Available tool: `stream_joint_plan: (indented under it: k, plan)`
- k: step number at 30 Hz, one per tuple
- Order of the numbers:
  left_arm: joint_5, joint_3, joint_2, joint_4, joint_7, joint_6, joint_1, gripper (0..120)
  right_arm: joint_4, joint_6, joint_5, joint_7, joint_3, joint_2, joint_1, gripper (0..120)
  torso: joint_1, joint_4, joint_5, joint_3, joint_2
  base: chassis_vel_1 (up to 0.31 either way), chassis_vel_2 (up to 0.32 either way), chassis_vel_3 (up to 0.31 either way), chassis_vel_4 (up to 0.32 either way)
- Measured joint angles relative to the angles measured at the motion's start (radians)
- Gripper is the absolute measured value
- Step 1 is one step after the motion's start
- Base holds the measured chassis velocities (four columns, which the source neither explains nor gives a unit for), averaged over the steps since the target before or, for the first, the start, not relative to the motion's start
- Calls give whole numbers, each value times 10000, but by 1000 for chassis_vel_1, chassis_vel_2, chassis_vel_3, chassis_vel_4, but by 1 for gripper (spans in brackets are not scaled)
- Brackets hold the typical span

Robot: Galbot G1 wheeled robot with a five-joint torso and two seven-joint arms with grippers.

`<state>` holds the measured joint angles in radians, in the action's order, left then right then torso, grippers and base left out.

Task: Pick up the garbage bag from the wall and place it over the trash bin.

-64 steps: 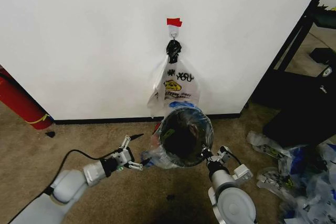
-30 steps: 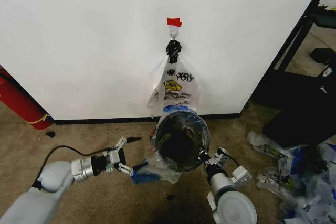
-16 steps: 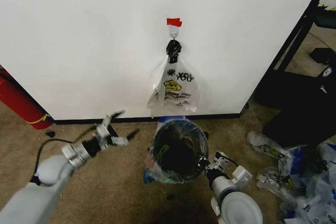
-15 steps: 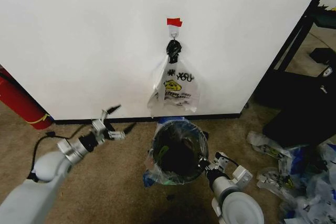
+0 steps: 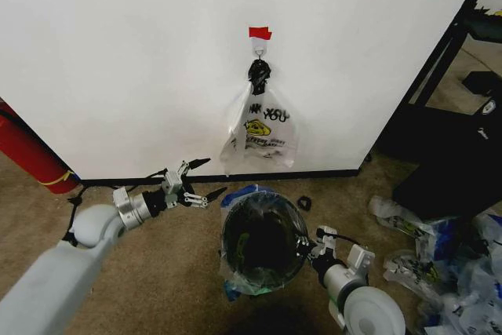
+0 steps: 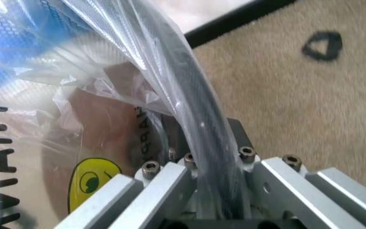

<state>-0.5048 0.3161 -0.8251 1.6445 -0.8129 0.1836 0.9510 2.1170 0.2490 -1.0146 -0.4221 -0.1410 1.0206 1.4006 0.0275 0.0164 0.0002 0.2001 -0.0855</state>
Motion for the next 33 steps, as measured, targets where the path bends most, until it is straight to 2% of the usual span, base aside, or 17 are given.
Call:
stream_joint_plan:
  k: [8, 17, 22, 28, 33]
  plan:
    - [498, -375, -16, -68, -257, -129, -7, 100, -448, -258, 1130, 1043, 123, -36, -162, 0, 0, 0, -2, -1, 0, 0, 0, 0, 0]
    - [921, -876, -162, -252, -307, -75, -209, 100, -494, -317, 2017, 1489, 167, -20, -62, 0, 0, 1, -1, -2, 0, 0, 0, 0, 0]
    - [1261, -1014, -261, -634, -29, -86, -417, 100, -377, -265, 2405, 1566, 197, -27, 62, 0, 0, 2, -3, -1, 0, 0, 0, 0, 0]
    - [1751, -841, -314, -1535, 130, -86, -551, 100, 29, -27, 2392, 1546, 277, -76, 168, 0, 0, 0, -4, -1, 0, 0, 0, 0, 0]
    - [1903, -702, -314, -1702, 101, 9, -409, 100, 100, 4, 2252, 1556, 274, -79, 179, 0, 0, 0, -3, -1, 0, 0, 0, 0, 0]
